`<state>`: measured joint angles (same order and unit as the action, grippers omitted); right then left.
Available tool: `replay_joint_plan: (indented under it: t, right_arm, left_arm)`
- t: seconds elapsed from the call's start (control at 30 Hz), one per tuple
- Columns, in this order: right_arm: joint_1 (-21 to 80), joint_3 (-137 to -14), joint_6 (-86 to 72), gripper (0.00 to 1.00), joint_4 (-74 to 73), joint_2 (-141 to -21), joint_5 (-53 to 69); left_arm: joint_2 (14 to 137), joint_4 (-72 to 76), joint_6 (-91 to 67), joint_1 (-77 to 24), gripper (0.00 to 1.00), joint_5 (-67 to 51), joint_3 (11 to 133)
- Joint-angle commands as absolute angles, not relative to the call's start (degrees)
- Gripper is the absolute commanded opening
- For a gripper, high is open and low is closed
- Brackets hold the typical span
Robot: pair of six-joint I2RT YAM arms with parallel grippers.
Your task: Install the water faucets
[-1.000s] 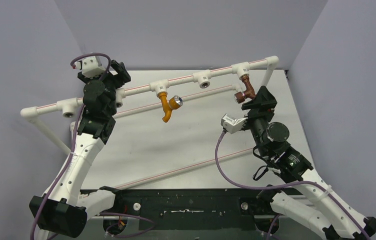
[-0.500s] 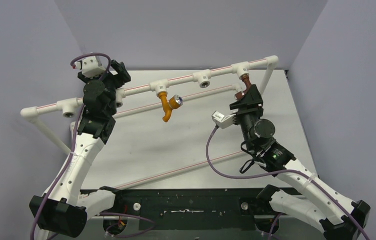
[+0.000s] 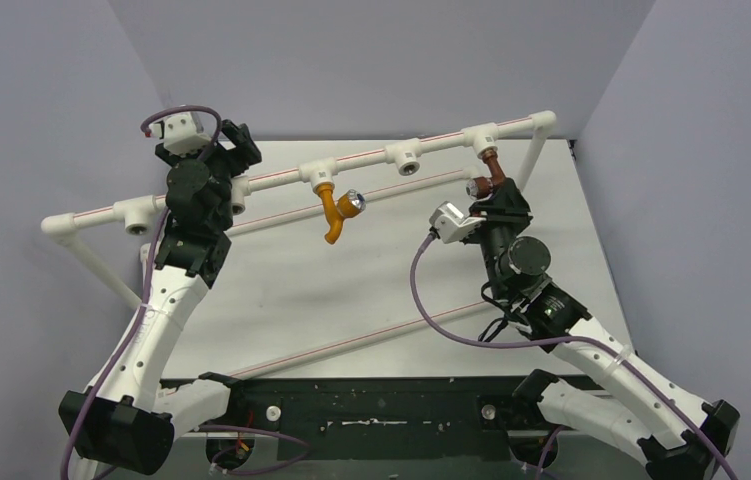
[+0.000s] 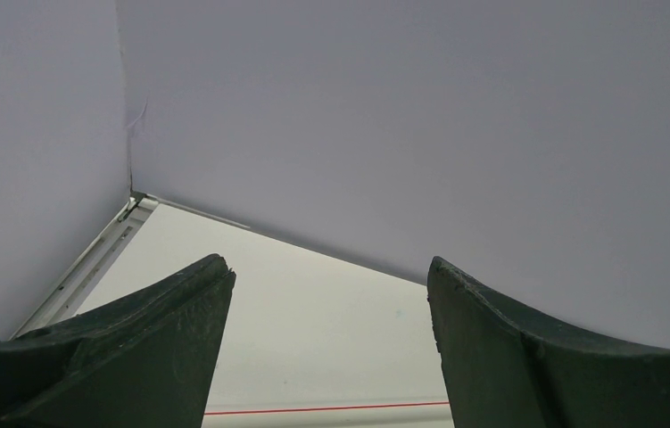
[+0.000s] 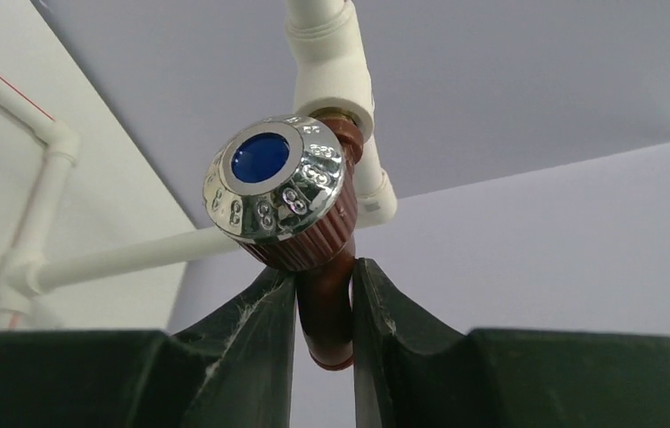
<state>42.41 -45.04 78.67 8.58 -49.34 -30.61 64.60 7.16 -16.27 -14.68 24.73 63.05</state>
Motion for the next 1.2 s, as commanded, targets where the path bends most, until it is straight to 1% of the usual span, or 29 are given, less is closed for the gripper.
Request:
replay_joint_plan:
  t: [0.0, 0.23, 0.4, 0.73, 0.9, 1.17]
  right_arm:
    - [42.28, -48.94, 53.12, 0.00, 18.71, -47.58, -25.77]
    - [41.52, -49.23, 26.63, 0.00, 24.36, -47.03, -27.49]
    - [39.00, -47.77, 7.54, 0.00, 26.88, -46.79, -29.24]
    - [31.85, -46.18, -28.07, 0.00, 24.08, -45.61, -30.62]
    - [31.06, -45.17, -42.70, 0.00, 22.48, -45.29, -32.02]
    - [30.00, -43.33, -72.01, 0.00, 16.53, -44.67, -31.84]
  left_arm:
    - [67.32, -8.85, -16.50, -15.64, 0.78, 22.90, 58.36]
    - [67.24, -8.72, -16.52, -15.64, 0.77, 22.82, 58.40]
    - [66.98, -8.66, -16.52, -15.64, 0.78, 22.84, 58.39]
    - [66.45, -8.33, -16.50, -15.64, 0.78, 22.41, 58.13]
    - [66.73, -8.26, -16.52, -15.64, 0.77, 21.98, 58.28]
    - [66.53, -8.22, -16.52, -15.64, 0.78, 22.07, 58.20]
